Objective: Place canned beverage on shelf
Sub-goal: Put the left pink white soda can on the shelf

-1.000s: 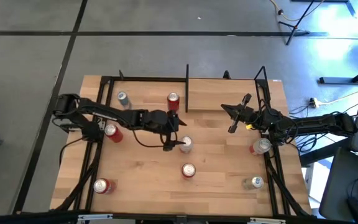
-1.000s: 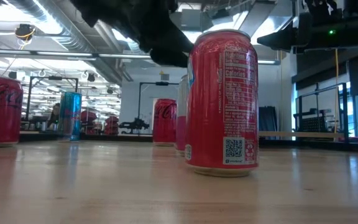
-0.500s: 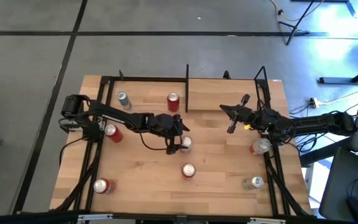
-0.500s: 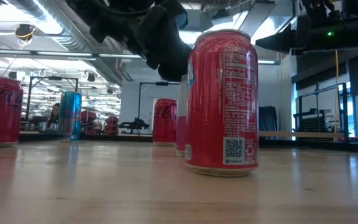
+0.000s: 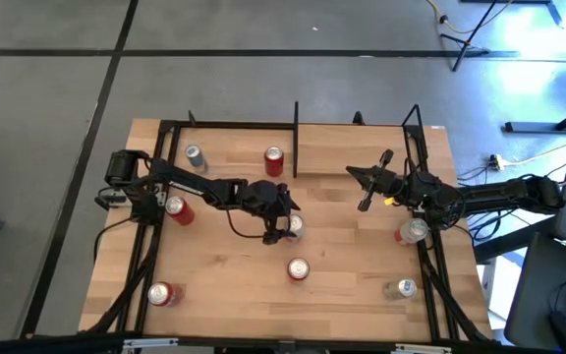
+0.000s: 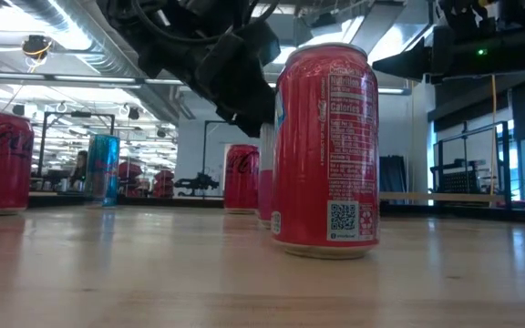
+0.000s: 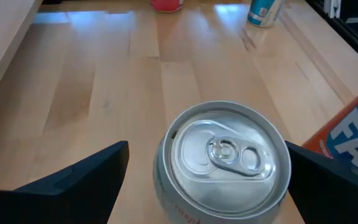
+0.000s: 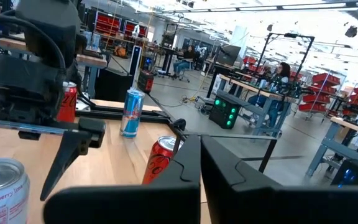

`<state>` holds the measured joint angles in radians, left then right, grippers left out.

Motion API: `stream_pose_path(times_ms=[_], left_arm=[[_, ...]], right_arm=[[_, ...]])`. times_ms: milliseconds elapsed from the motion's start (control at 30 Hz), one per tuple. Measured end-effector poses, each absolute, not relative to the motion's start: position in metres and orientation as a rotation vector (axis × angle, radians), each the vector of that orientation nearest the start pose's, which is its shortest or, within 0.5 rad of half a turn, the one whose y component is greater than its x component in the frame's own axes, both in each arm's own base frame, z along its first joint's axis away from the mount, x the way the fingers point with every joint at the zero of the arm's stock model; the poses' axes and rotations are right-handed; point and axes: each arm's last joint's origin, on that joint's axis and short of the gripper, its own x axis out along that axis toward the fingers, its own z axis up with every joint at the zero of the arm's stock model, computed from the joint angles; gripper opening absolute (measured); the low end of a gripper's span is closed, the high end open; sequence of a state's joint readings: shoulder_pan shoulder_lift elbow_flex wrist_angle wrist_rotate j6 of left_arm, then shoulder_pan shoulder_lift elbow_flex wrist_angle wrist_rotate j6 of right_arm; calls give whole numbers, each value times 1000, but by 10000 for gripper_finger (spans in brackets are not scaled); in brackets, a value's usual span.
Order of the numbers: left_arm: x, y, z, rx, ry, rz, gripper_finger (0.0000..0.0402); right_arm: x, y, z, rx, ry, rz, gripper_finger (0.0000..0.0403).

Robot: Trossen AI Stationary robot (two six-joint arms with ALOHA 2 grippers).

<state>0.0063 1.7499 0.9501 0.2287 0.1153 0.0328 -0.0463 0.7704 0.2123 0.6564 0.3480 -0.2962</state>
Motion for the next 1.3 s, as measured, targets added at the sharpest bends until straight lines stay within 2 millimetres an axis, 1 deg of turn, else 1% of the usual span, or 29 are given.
stream_pose_path(times_ms=[100,167,333,433,500,633,733,800,867,967,1033,1167,1233,1300], left_arm=[[362,0,176,6,577,-116,381],[362,1,174,11,581,-115,365],[361,2,172,37,600,-129,296],[360,3,173,61,605,-140,254],[357,5,176,64,611,-160,236],[351,15,184,52,618,-217,234],[343,23,200,49,588,-289,234],[334,29,208,31,587,-374,235],[329,33,214,24,557,-458,235],[325,39,220,18,501,-563,235],[324,42,220,22,474,-629,235],[327,44,209,50,472,-690,235],[329,42,204,69,470,-705,235],[332,40,199,72,496,-682,236]], right_arm=[[164,-17,218,-277,-39,-405,3],[164,-17,218,-278,-39,-405,3],[164,-17,218,-278,-39,-405,3],[164,-17,218,-278,-39,-405,3],[164,-17,218,-278,-38,-405,3],[164,-17,218,-278,-36,-405,3],[164,-17,217,-279,-34,-404,3],[164,-17,217,-279,-31,-399,3],[165,-16,216,-282,-23,-367,3],[166,-14,214,-289,-18,-269,3],[166,-12,214,-291,-32,-190,3],[169,-8,211,-294,-34,-47,3],[171,-7,209,-295,-25,-9,3],[174,-7,205,-294,-10,-2,3]])
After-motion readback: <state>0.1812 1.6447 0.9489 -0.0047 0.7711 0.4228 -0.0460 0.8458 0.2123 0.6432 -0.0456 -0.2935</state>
